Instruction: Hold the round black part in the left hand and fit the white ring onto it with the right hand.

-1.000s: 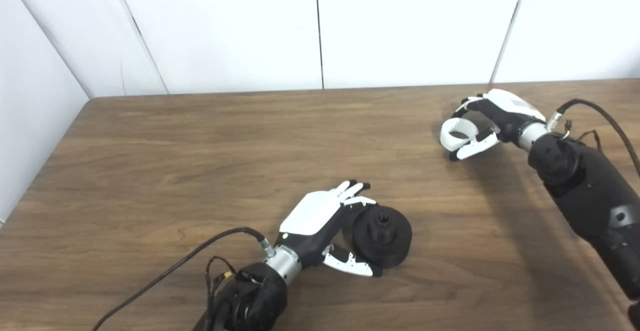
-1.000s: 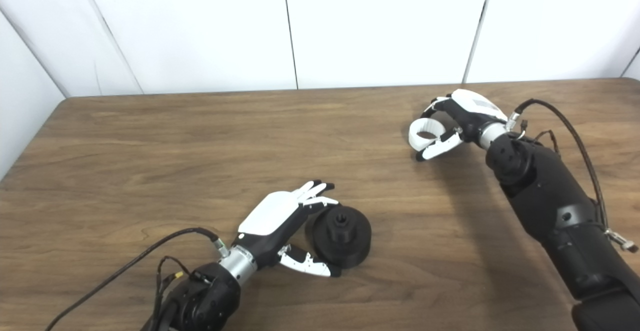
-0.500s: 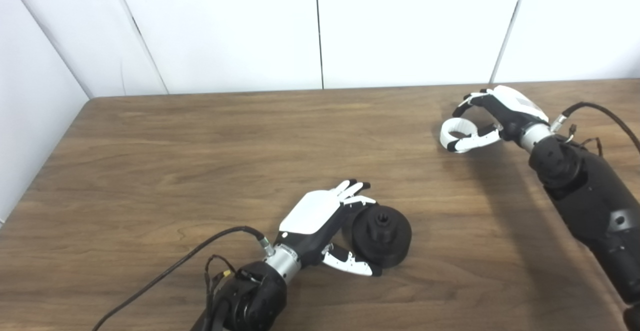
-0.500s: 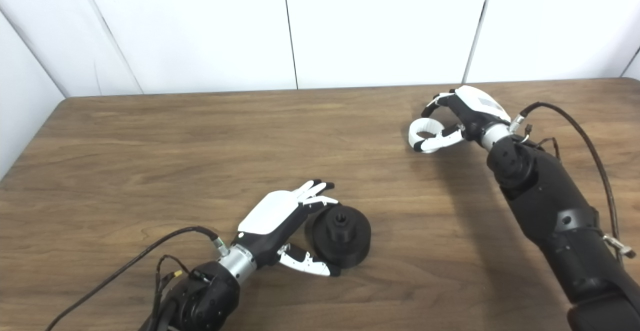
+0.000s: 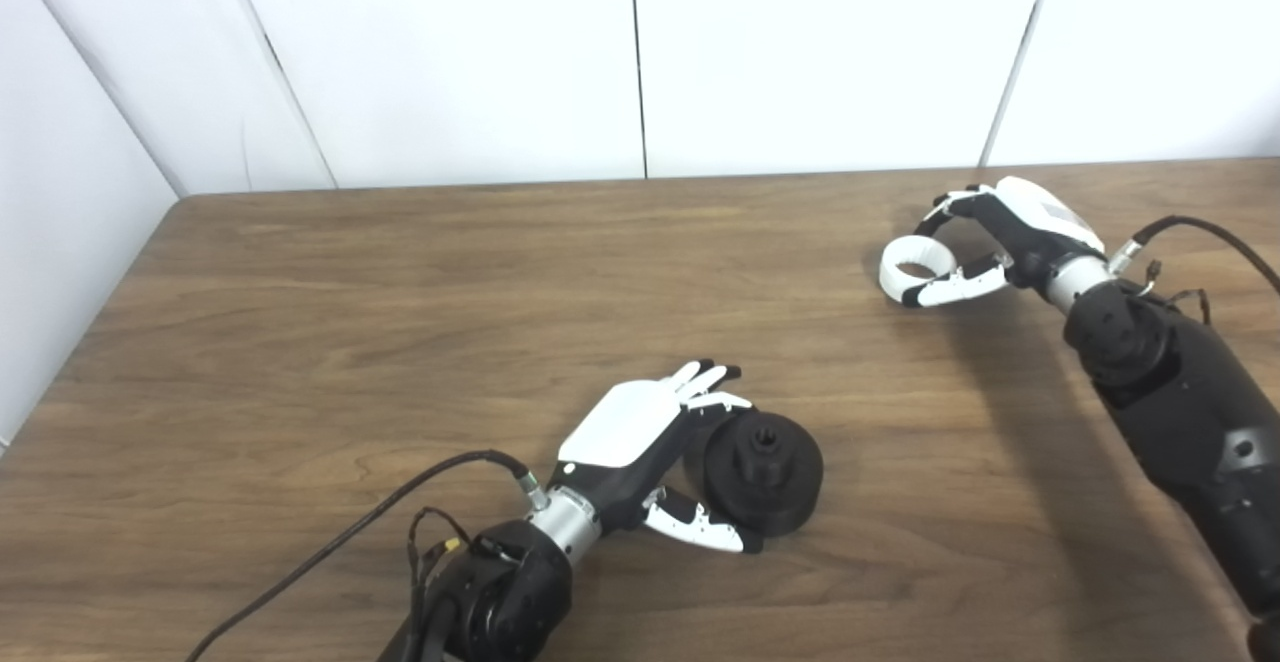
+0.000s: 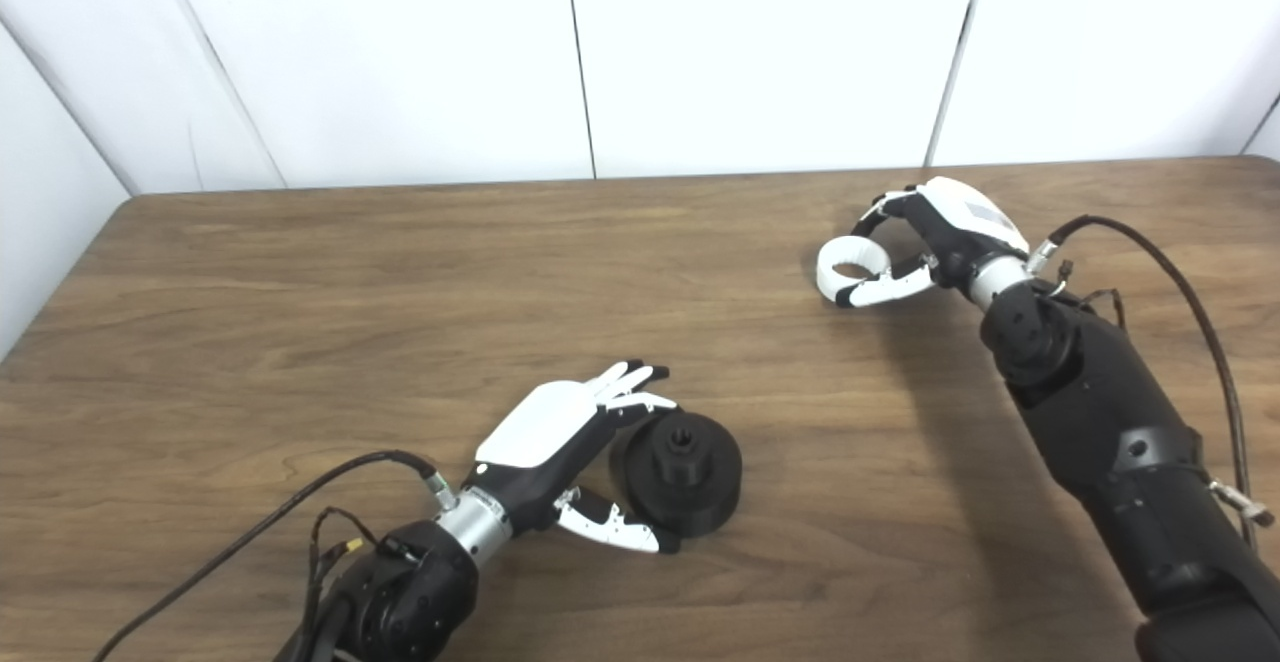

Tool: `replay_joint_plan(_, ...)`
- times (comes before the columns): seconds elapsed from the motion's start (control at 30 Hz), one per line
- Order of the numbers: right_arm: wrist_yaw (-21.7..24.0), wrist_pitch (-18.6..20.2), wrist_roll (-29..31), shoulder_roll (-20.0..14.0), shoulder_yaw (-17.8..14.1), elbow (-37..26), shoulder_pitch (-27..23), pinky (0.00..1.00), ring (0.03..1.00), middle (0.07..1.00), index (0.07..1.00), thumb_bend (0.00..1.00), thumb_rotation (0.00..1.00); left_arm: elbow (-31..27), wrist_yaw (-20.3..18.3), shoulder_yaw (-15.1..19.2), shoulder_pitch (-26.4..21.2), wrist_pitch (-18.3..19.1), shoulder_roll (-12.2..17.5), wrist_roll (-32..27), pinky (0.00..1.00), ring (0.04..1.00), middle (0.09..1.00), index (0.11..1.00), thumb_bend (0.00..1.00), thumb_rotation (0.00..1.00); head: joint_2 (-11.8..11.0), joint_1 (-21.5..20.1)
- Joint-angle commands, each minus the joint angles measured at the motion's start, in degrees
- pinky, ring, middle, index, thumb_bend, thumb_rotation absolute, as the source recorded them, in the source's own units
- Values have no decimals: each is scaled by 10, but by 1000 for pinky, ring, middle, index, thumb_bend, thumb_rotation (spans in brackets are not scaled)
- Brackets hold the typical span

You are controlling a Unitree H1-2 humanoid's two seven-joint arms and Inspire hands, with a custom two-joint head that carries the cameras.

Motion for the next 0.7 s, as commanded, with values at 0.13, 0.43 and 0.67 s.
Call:
replay_joint_plan(0.13, -14, -14, 0, -6, -7, -12, -24, 923, 975, 883, 649, 780, 275, 8, -38, -4, 6, 23, 7, -2, 905, 1000, 974, 769, 963, 382, 1, 0)
replay_joint_plan(0.43, -17, -11, 0, -3, -9, -17, -19, 930, 975, 882, 643, 777, 252, 10, -36, -2, 7, 20, 7, -3, 902, 1000, 975, 769, 960, 365, 1, 0)
replay_joint_plan(0.67, -25, -17, -1, -2, -10, -14, -20, 919, 967, 877, 631, 772, 246, 13, -33, -1, 8, 16, 6, -4, 902, 1000, 970, 765, 970, 371, 2, -1)
